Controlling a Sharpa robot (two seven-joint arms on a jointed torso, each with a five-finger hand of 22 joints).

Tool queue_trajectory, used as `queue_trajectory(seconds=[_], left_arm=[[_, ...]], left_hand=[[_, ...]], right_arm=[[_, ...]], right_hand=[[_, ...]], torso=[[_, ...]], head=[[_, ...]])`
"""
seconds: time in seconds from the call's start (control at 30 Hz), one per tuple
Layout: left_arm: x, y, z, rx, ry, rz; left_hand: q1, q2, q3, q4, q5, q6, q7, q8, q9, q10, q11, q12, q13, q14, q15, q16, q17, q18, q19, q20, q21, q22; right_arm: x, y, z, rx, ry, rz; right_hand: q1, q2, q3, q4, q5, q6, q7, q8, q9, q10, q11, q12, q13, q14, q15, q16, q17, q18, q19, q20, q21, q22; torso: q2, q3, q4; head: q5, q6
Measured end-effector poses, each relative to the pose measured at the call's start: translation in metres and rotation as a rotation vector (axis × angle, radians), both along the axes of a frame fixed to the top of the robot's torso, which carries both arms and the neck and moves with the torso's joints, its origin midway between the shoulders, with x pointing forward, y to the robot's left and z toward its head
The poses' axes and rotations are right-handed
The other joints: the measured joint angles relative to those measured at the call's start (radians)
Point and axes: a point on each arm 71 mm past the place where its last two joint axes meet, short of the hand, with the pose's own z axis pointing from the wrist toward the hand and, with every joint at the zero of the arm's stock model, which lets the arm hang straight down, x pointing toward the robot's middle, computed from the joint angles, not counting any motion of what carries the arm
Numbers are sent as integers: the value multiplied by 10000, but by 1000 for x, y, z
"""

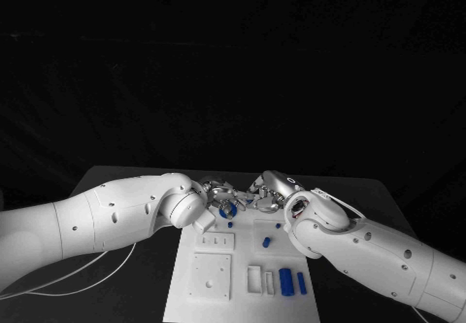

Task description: Assemble the parts on the task board

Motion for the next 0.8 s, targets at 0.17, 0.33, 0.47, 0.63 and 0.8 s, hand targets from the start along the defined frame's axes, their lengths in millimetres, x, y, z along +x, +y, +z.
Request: queue_trajectory(seconds=[0.17,0.33,0.47,0.63,0.8], left_arm=[[0,1,-1,-50,-60,80],[0,1,-3,-121,-125,173],[0,2,-4,-176,-140,229],[0,2,-6,-228,-109,269],[-1,2,-8,-256,-59,287]], left_hand=[[171,277,171,-171,290,223,-115,-22,14,1,1,-170,-72,-71,-3,256,126,0,-25,15,0,111],[214,338,158,-293,390,576,-104,62,128,33,-40,-170,-88,-125,12,300,161,0,-72,0,0,193],[168,384,73,-379,484,669,-18,63,633,1,-75,-217,-102,-159,-21,370,180,0,-107,-35,0,276],[114,437,17,-435,766,705,11,62,1686,24,-120,-90,-93,-196,-55,410,190,-1,-143,-71,-75,389],[-9,315,-23,-474,1446,679,-15,59,2815,-2,-147,66,-40,-229,-84,522,240,-1,-143,-71,-122,533]], right_arm=[[0,0,0,-10,0,2],[1,0,1,-14,-14,4],[0,0,0,-26,-8,15],[0,0,0,-62,4,31],[0,0,-1,-97,9,52]], right_hand=[[-20,-20,-1,-1,0,-1,-1,-5,2,-1,0,0,-14,0,0,0,0,1,0,0,0,0],[-39,-39,-1,-1,0,0,-4,-8,2,-1,-1,0,-13,0,0,0,0,1,0,0,0,-1],[-53,-53,-2,-1,0,2,-6,-13,1,-1,-1,0,-13,0,0,0,1,0,0,0,0,-1],[-66,-66,-2,-2,0,22,-27,4,-1,-1,0,0,-13,0,0,0,1,0,-1,0,0,-1],[-67,-67,-3,-2,0,24,-31,7,-3,-1,0,0,-12,0,0,0,1,0,-1,1,0,-1]], torso=[[0,4,2],[0,7,3],[0,10,-1],[1,12,-10],[0,16,-12]], head=[[17,-1],[29,-17],[36,-28],[26,-42],[23,-48]])
